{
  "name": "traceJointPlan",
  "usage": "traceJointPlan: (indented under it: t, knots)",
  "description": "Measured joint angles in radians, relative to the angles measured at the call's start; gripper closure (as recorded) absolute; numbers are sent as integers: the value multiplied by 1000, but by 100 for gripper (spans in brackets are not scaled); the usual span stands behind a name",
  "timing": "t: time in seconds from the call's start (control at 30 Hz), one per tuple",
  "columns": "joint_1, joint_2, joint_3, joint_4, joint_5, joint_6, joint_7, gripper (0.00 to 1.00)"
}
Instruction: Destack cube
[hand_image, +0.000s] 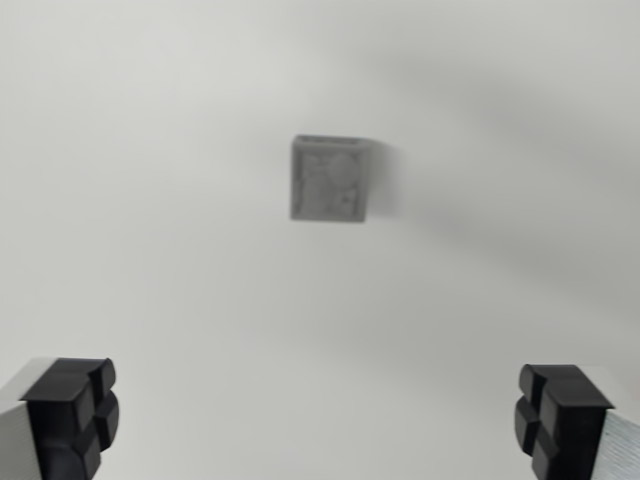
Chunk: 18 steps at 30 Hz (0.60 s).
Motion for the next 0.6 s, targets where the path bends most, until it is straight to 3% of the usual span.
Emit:
traceJointPlan:
  t: [0.6]
  knots:
    - [0, -9, 0, 11, 0, -20, 1, 0]
